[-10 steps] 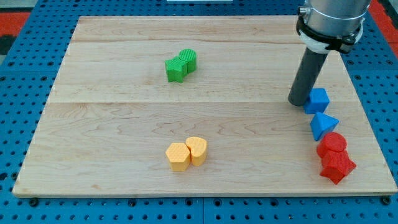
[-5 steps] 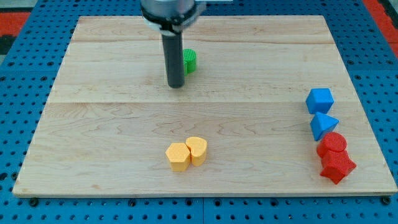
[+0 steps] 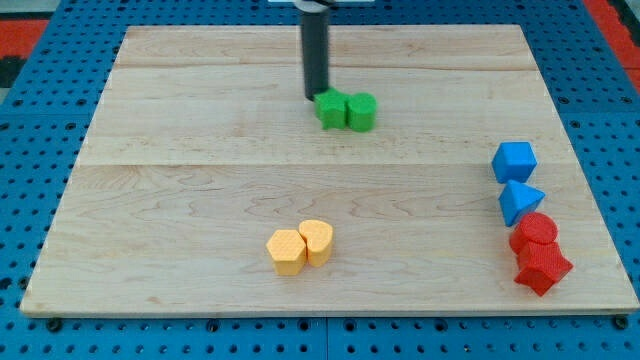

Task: Move green star along with green circle towards center right

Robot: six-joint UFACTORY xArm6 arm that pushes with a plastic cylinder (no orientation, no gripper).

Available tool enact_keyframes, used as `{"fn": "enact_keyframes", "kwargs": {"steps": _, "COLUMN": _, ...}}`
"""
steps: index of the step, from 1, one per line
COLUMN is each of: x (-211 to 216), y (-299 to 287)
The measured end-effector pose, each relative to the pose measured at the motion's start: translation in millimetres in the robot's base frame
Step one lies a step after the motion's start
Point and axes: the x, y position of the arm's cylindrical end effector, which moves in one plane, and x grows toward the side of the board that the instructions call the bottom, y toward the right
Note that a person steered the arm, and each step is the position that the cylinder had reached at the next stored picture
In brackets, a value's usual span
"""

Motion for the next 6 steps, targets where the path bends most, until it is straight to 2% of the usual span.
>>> {"fn": "enact_keyframes", "kwargs": {"steps": 2, "x": 41, "y": -3}}
{"fn": "enact_keyframes", "kwargs": {"steps": 3, "x": 49, "y": 49}}
{"fn": "enact_keyframes", "kwargs": {"steps": 5, "x": 50, "y": 104}}
{"fn": "enact_keyframes", "kwargs": {"steps": 6, "x": 35, "y": 100}}
